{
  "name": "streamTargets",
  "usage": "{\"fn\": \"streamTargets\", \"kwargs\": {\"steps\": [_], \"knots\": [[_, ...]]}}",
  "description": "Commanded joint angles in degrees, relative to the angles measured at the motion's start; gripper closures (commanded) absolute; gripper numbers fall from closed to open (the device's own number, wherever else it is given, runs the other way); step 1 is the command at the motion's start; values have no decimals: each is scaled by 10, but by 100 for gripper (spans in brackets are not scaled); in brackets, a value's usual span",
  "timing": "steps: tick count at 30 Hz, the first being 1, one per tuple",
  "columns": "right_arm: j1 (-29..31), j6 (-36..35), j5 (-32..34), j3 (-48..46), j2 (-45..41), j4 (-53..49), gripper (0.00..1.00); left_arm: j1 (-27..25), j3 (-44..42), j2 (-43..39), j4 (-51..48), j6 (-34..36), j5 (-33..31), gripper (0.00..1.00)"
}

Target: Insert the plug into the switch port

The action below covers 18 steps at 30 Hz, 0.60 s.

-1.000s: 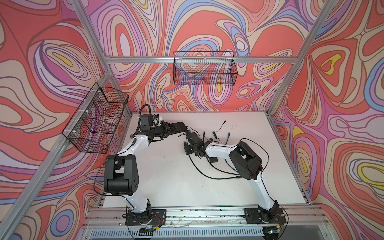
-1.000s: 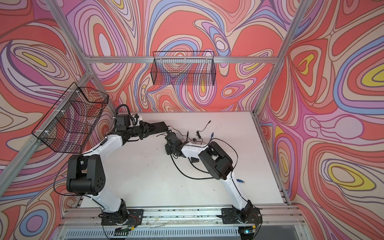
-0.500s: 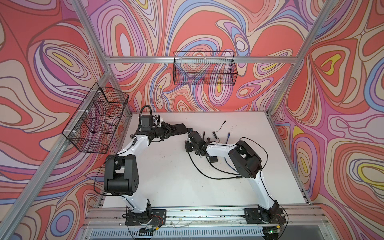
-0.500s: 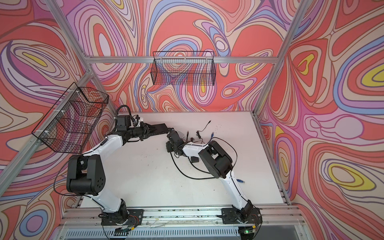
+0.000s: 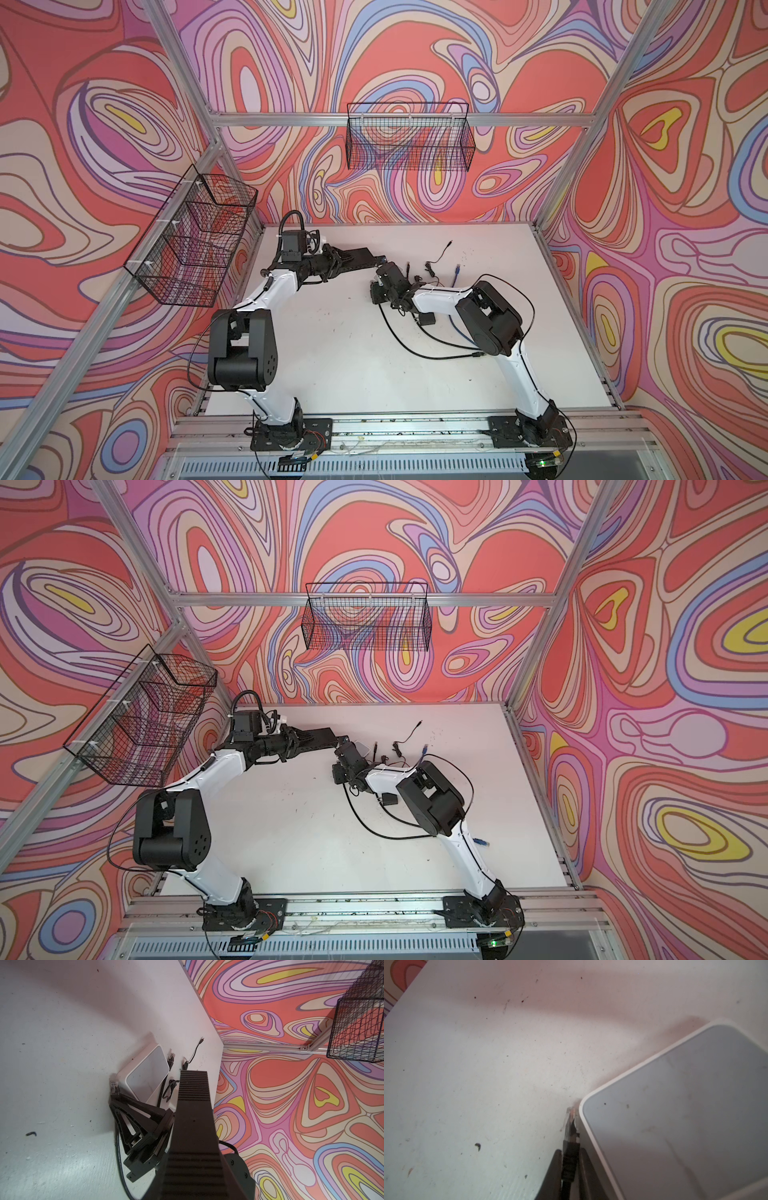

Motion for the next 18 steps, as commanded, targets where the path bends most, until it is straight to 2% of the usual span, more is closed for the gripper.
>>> {"fn": "streamTargets", "kwargs": {"steps": [1,8,14,18], "knots": [[-1,1,-14,-26,21,-23,99,0,-1,-10,9,6,14,92],[-1,-10,-77,-93,-41,47,100,0,-5,-15,11,4,13,92],[-1,-3,-133,-173,-142,68,100,0,-14,-26,33,-11,15,92],[-2,20,-171,-228,-205,80,100,0,-36,-37,82,-35,19,92]]}}
